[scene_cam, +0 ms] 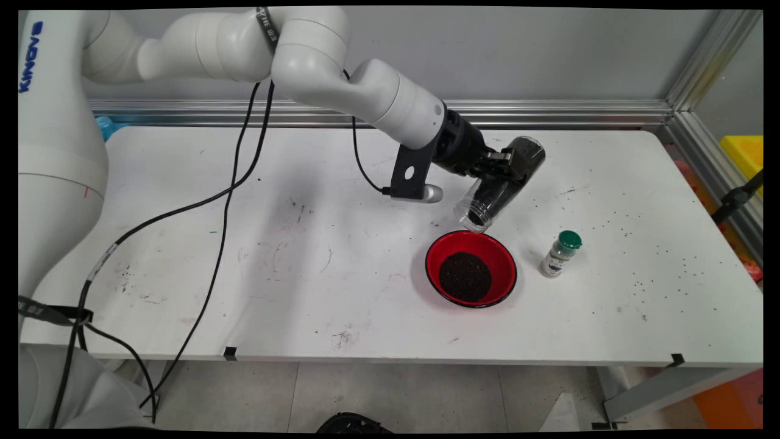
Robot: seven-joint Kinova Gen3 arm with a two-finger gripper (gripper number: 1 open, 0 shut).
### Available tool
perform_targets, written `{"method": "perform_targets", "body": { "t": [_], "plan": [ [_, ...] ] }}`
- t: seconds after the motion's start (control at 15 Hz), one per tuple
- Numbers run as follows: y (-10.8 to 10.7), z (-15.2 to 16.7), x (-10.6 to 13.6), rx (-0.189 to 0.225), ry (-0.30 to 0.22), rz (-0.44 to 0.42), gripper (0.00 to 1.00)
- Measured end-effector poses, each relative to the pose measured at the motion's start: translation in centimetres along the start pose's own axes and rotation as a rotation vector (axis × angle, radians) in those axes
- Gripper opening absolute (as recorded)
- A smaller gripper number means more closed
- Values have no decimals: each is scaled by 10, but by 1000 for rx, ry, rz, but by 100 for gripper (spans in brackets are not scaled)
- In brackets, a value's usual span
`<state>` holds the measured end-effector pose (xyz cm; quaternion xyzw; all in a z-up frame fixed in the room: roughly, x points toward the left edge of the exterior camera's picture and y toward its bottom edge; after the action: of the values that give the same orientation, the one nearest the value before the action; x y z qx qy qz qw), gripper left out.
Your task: Pour the black seasoning powder in the red bowl
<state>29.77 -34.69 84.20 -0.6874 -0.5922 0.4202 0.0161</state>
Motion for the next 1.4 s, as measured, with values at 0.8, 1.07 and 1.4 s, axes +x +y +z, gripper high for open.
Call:
{"method": "perform_targets", "body": {
  "t": [0.8, 1.07, 1.4],
  "plan": [
    [-7, -7, 6, 17, -18, 101, 0],
    [-9, -8, 7, 26, -28, 132, 0],
    [-13, -8, 7, 39, -42, 167, 0]
  ]
}}
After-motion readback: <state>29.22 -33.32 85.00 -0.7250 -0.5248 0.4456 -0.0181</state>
